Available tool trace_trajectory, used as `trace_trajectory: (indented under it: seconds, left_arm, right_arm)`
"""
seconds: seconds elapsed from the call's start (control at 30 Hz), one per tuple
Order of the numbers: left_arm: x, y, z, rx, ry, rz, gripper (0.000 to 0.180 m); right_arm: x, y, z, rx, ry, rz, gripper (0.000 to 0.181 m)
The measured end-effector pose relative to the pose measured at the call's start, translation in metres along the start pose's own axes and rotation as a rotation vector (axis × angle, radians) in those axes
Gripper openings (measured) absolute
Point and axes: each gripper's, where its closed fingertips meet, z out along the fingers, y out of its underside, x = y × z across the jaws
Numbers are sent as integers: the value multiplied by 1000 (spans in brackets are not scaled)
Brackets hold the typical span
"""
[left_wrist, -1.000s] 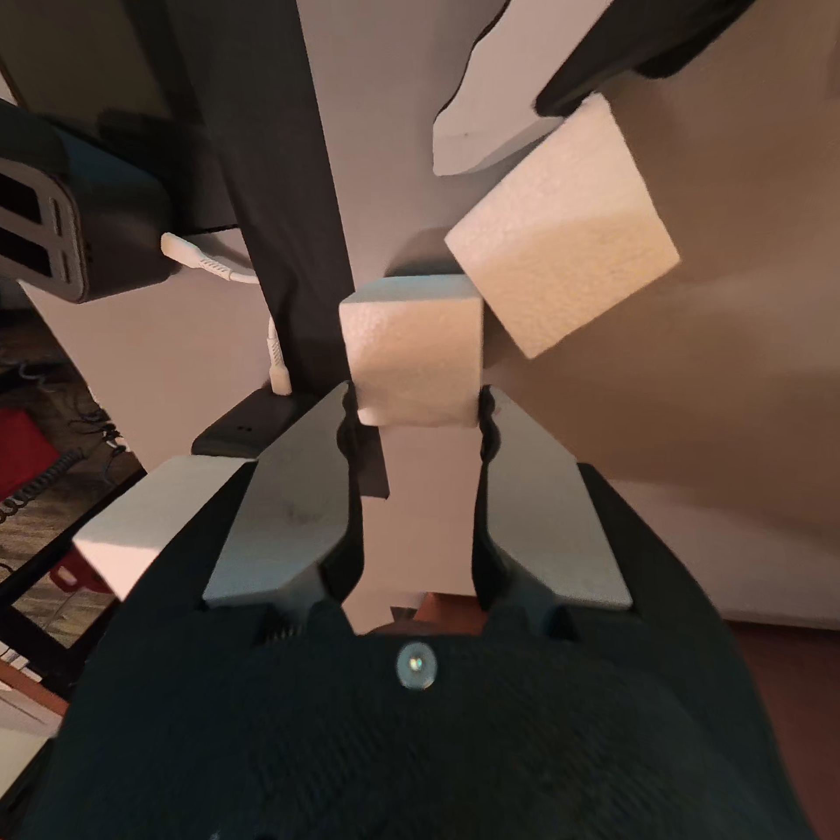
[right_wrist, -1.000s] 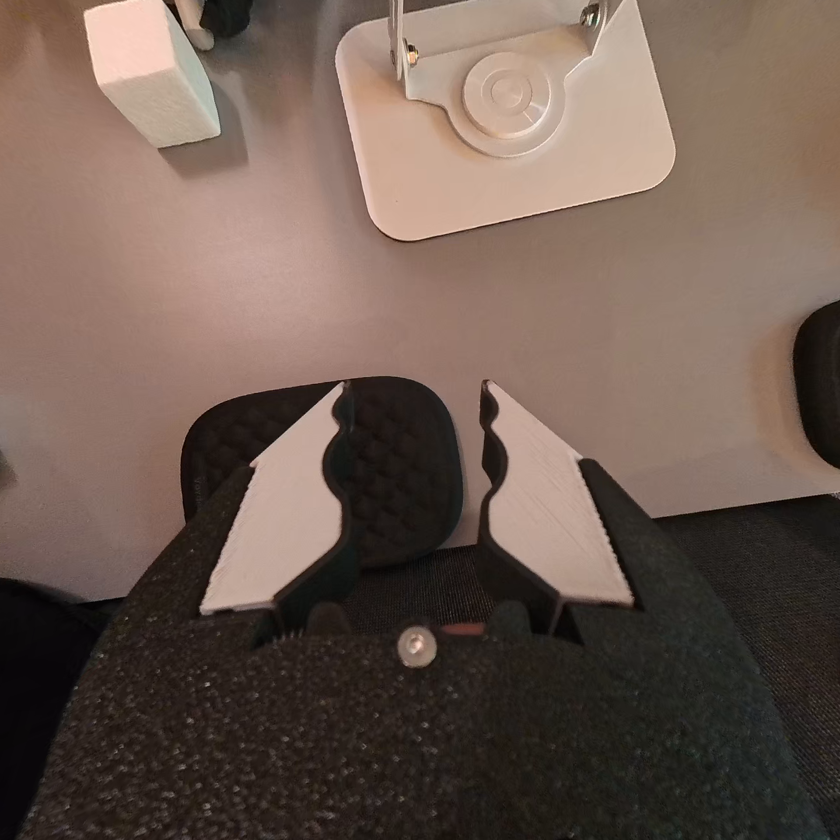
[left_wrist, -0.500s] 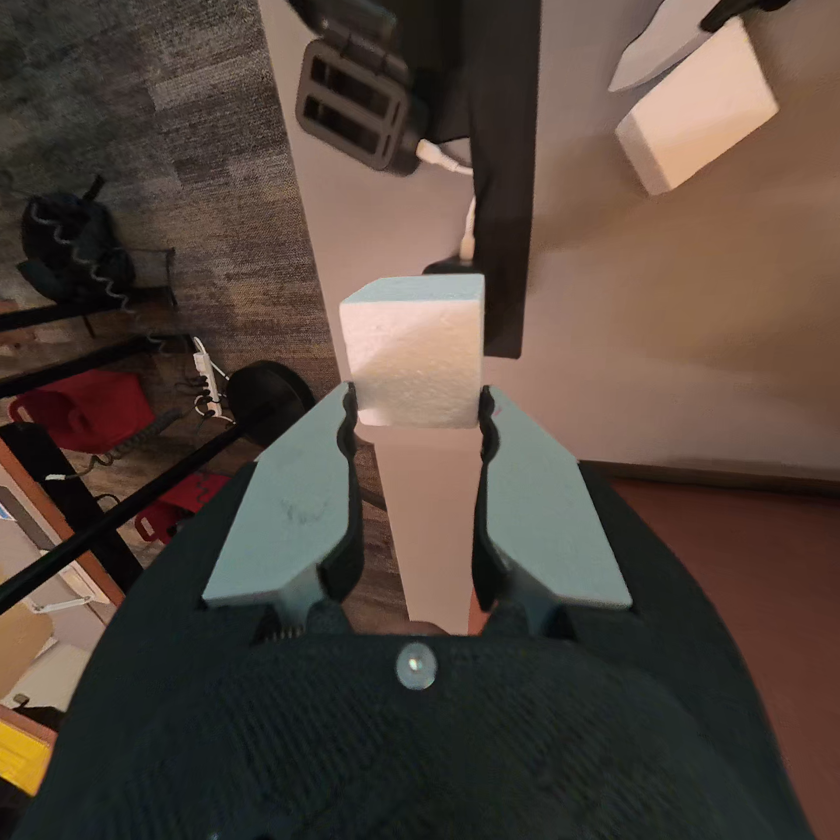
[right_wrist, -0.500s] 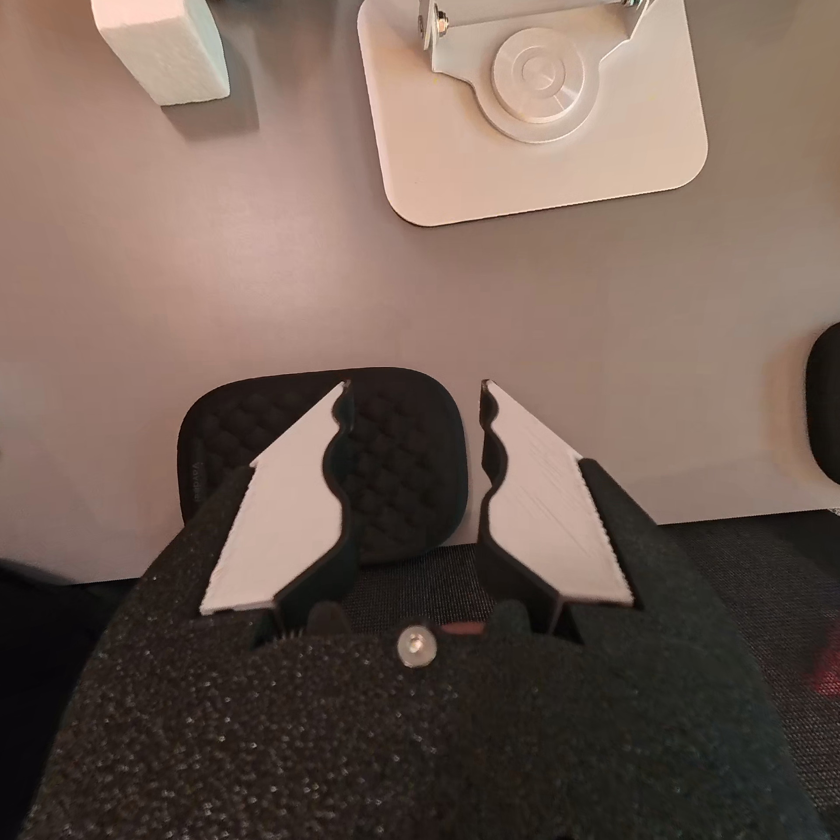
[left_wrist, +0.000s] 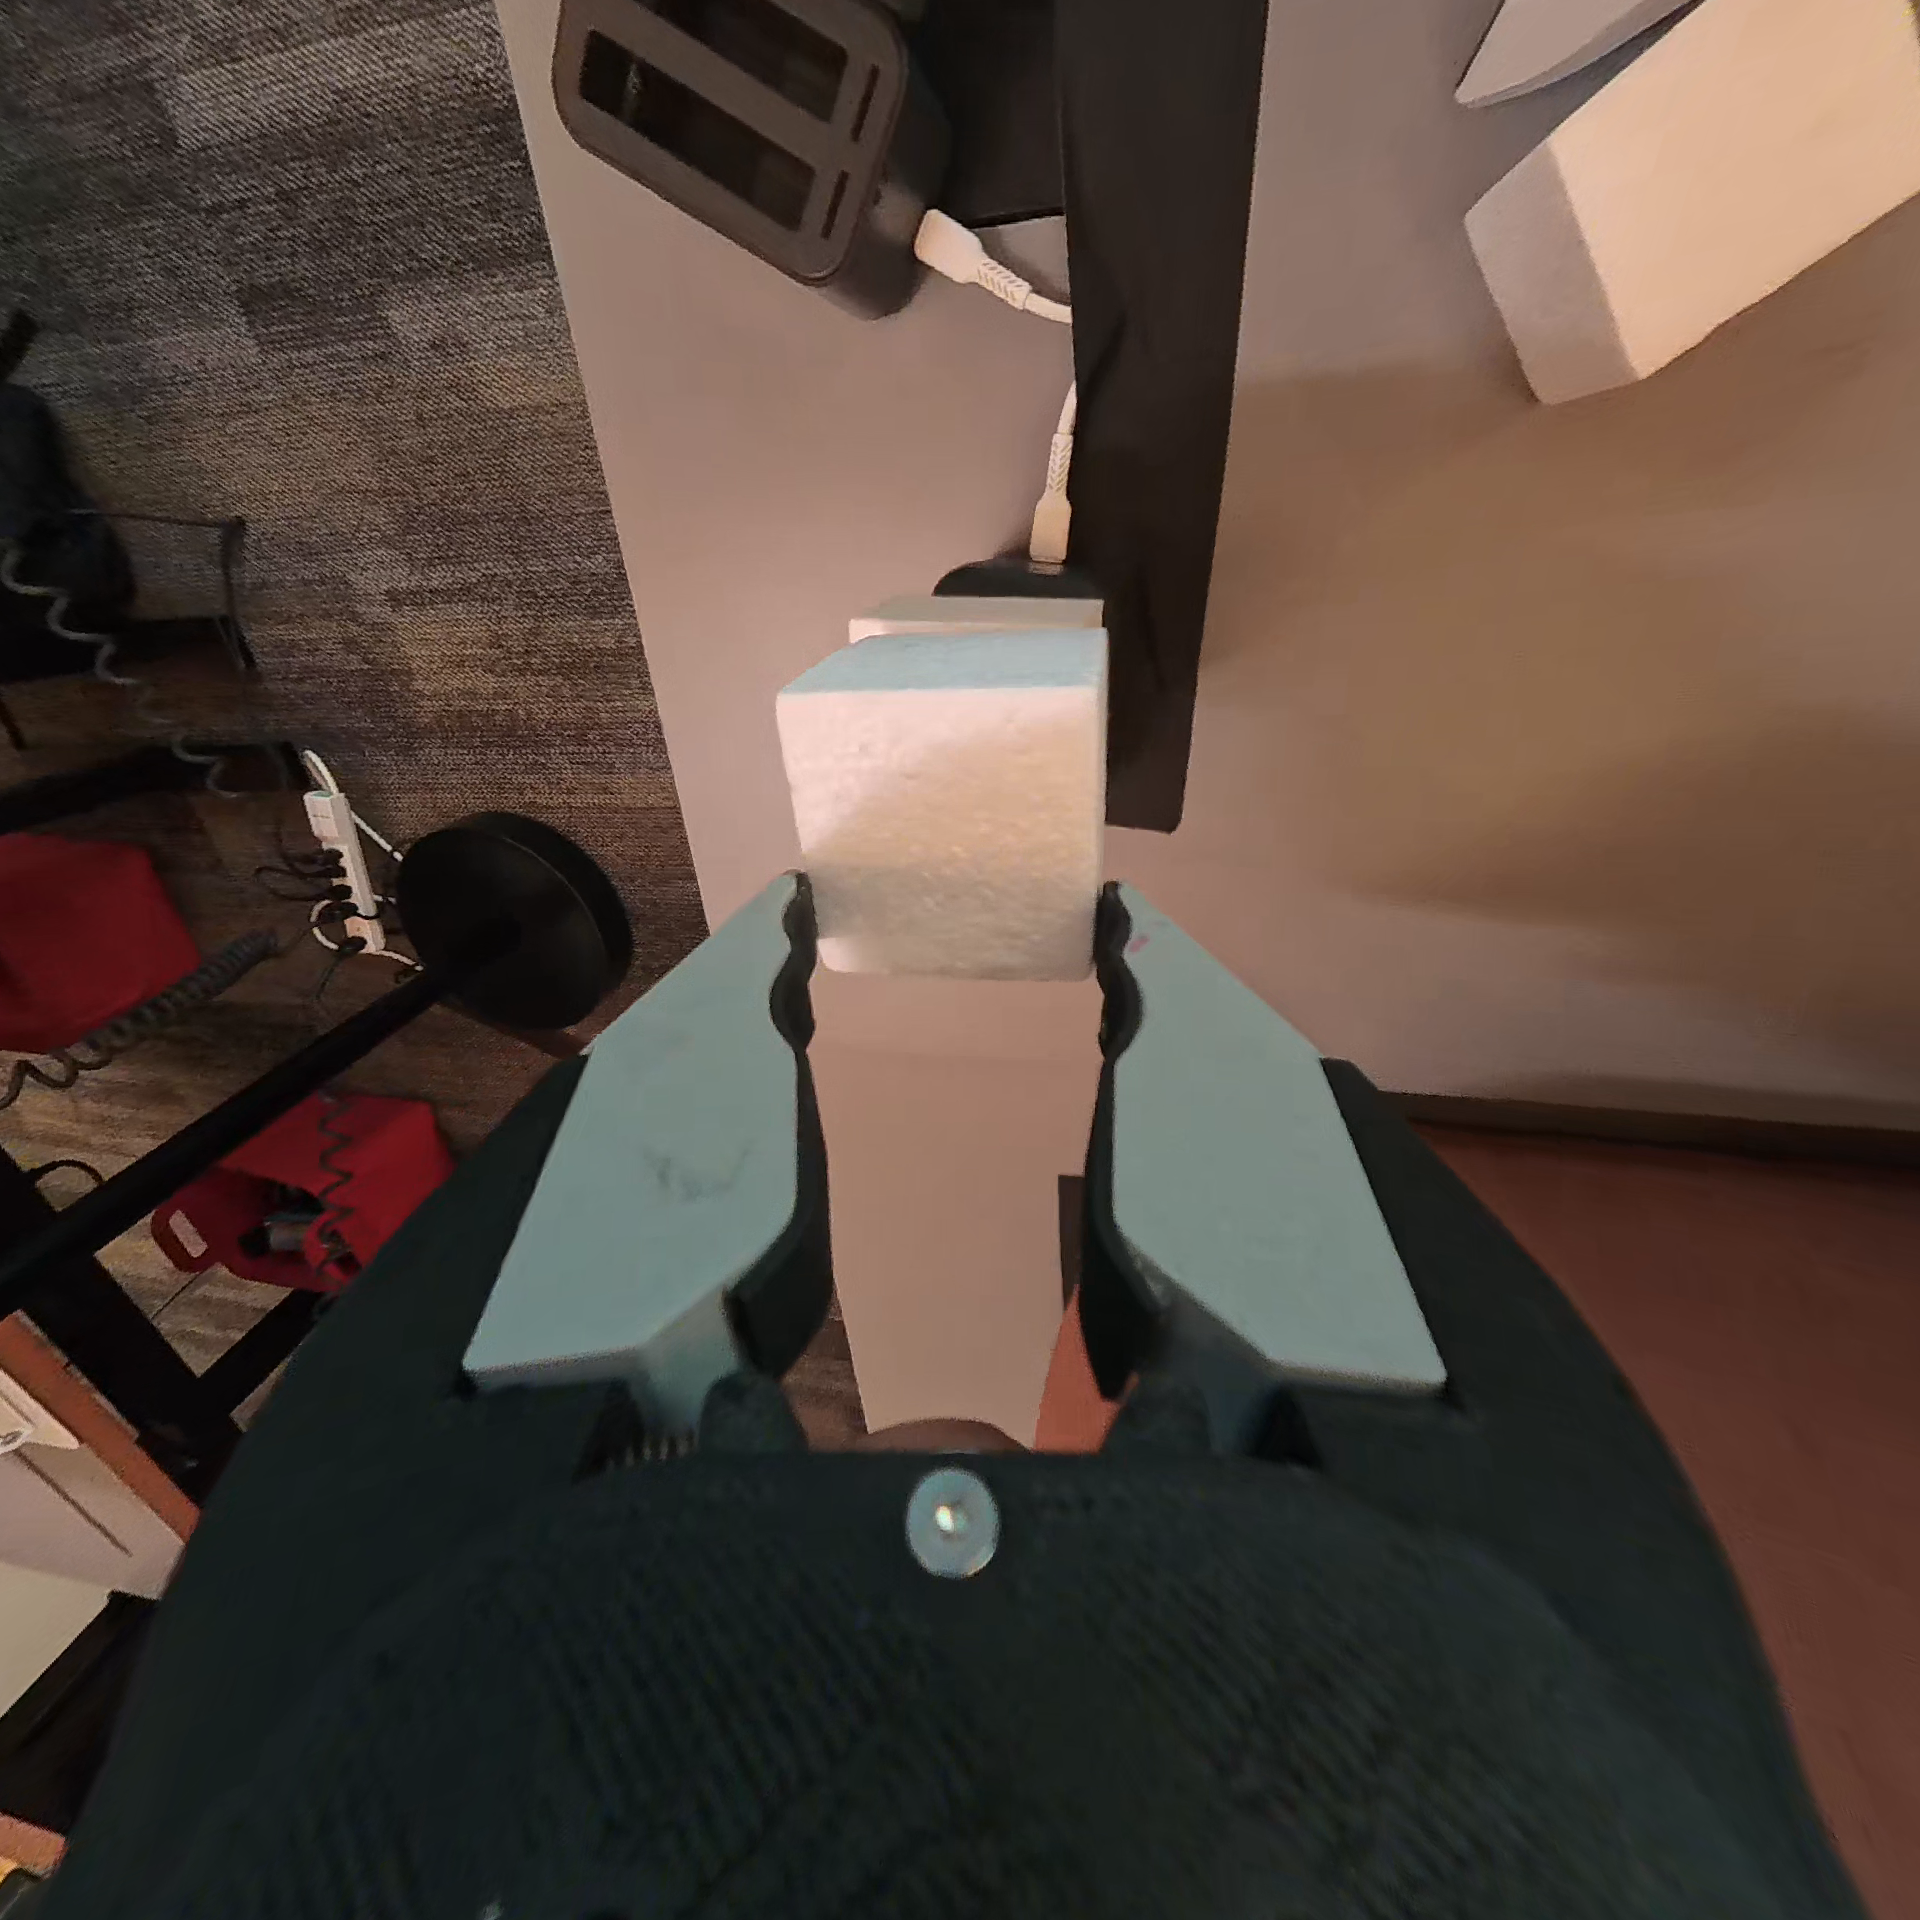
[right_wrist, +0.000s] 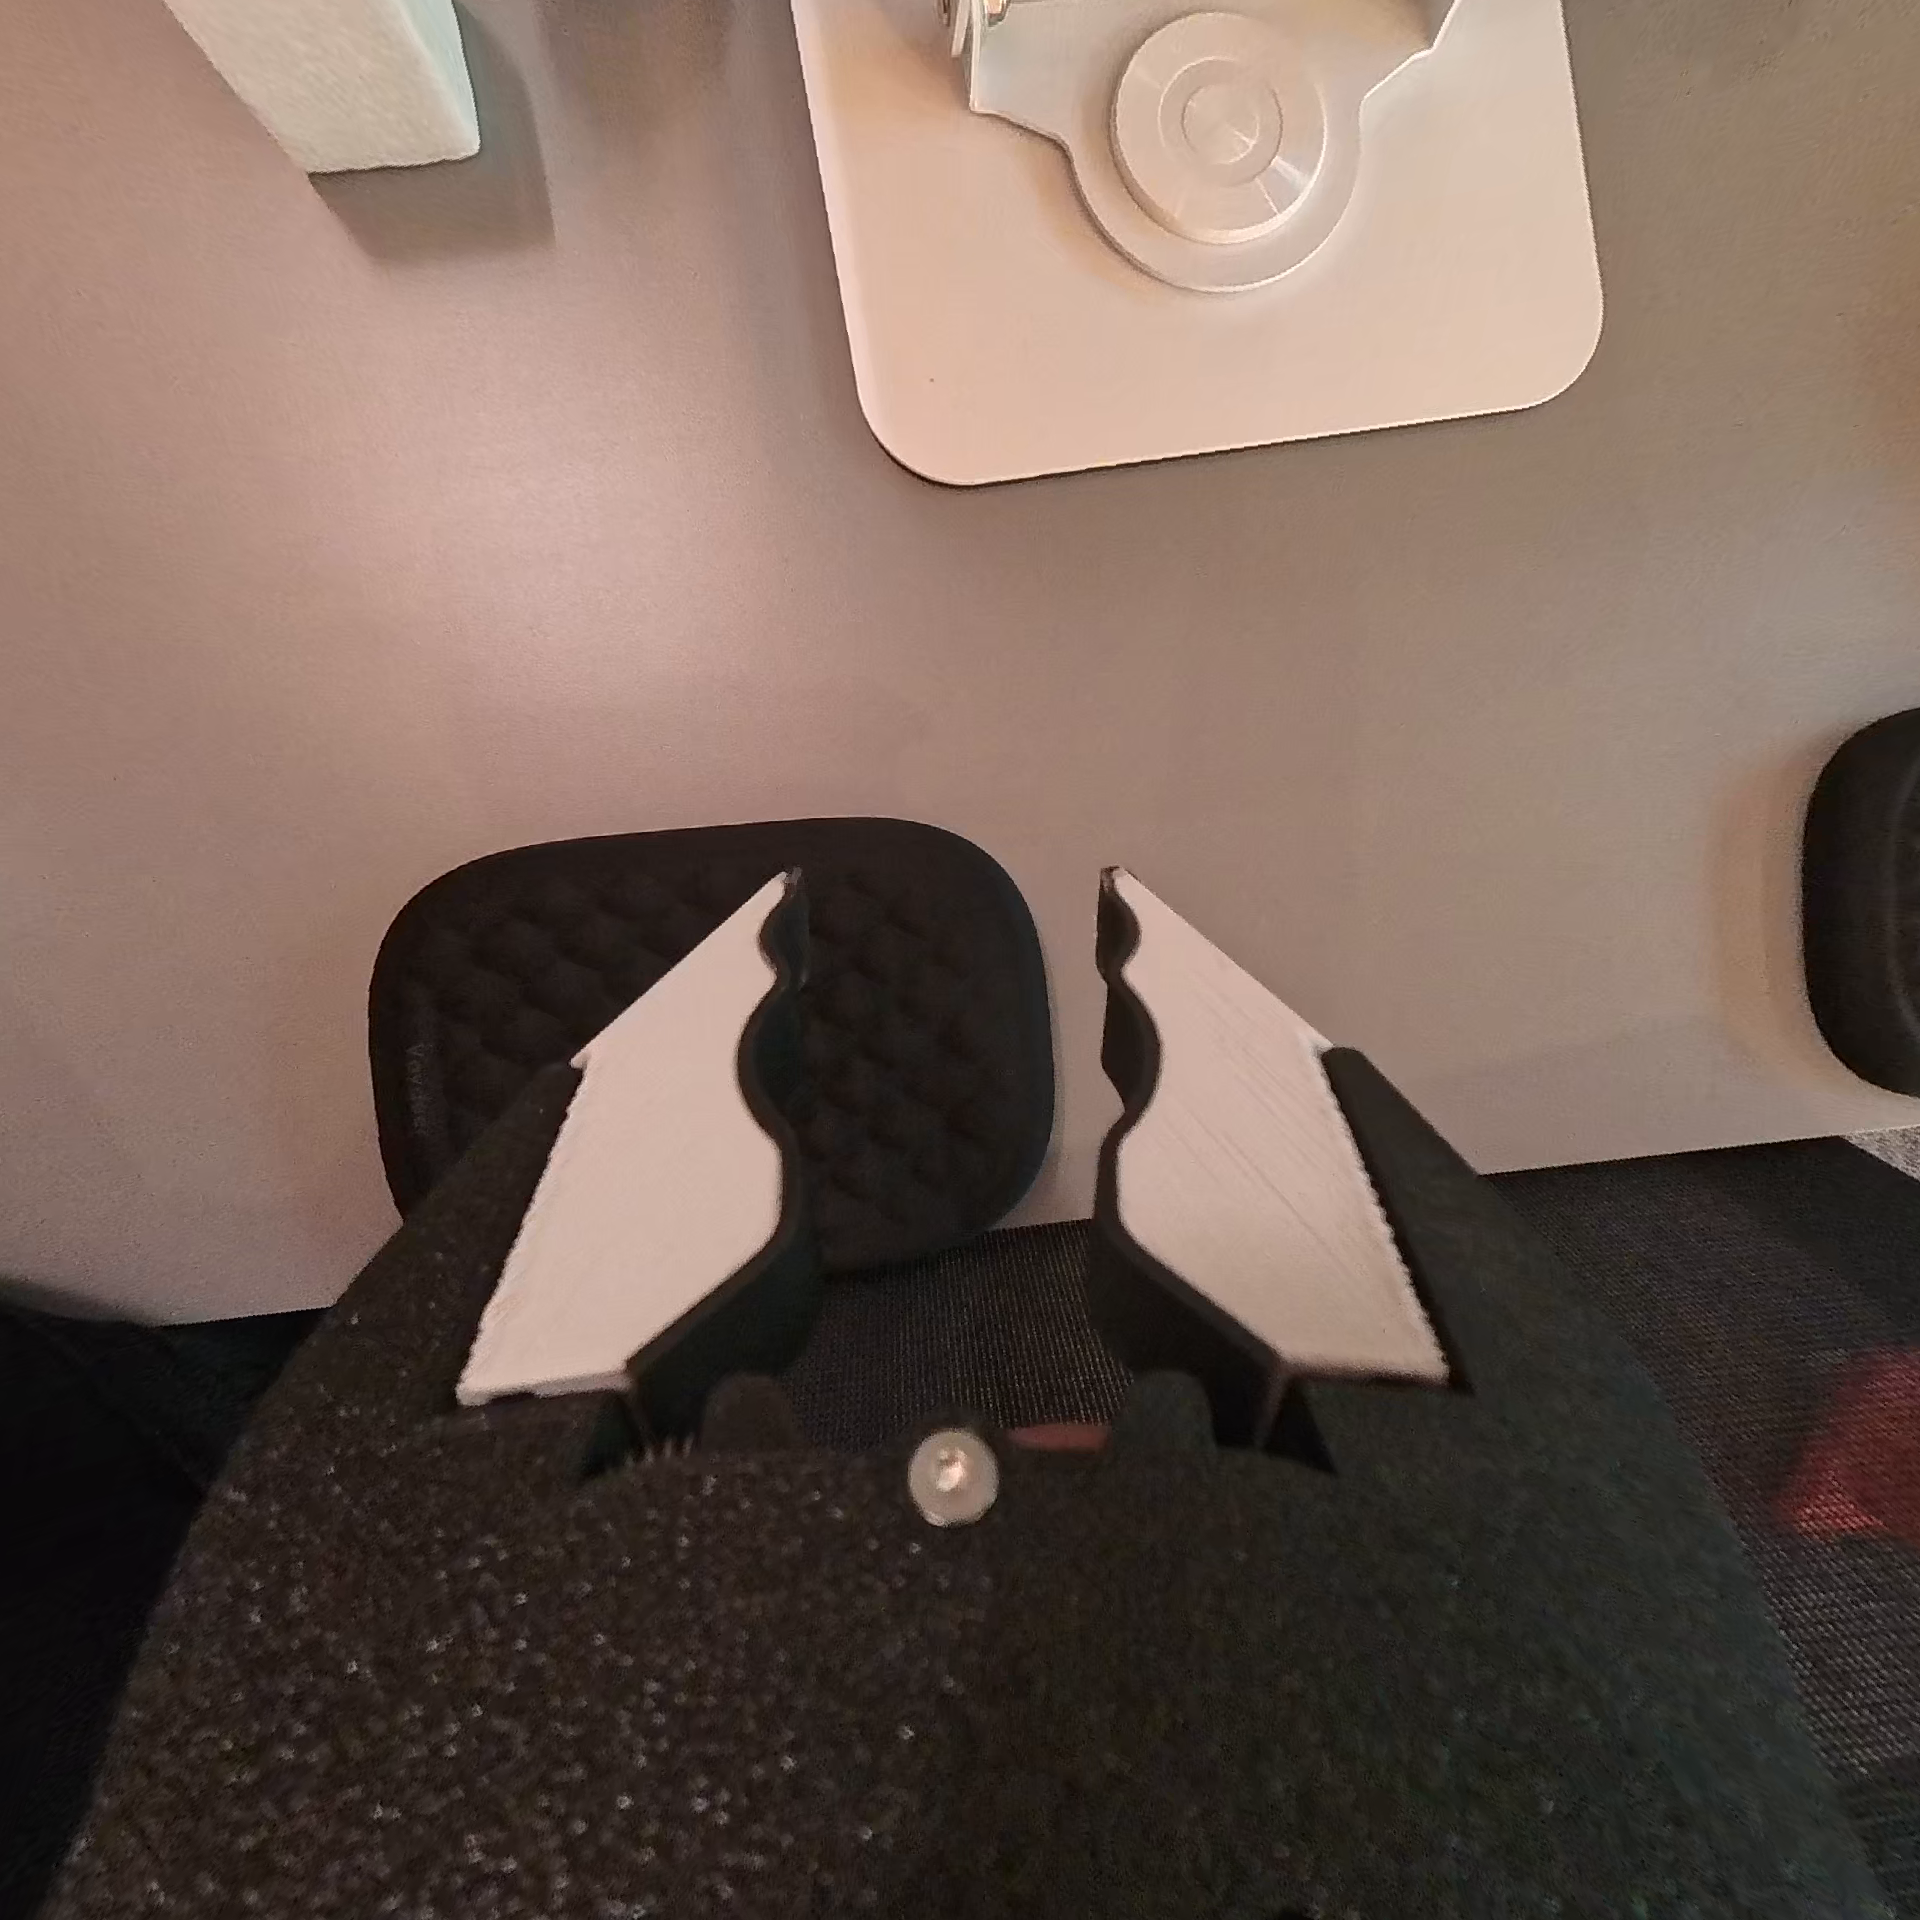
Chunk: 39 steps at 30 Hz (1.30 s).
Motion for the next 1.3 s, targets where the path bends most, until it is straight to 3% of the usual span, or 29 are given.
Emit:
trace_trajectory:
  seconds: [0.43,0.8,1.03,1.3]
  left_arm:
    - [-5,-7,3,27,-10,14,53]
    - [-17,-20,-20,81,-107,12,89]
    - [36,-91,-56,245,-85,240,80]
    - [114,-114,18,133,95,408,76]
  right_arm:
    - [-3,1,3,-20,-7,-16,56]
    - [-3,2,3,-16,-15,-7,56]
    - [-6,1,6,-18,-25,-15,56]
    - [-4,1,3,-6,-21,-4,56]
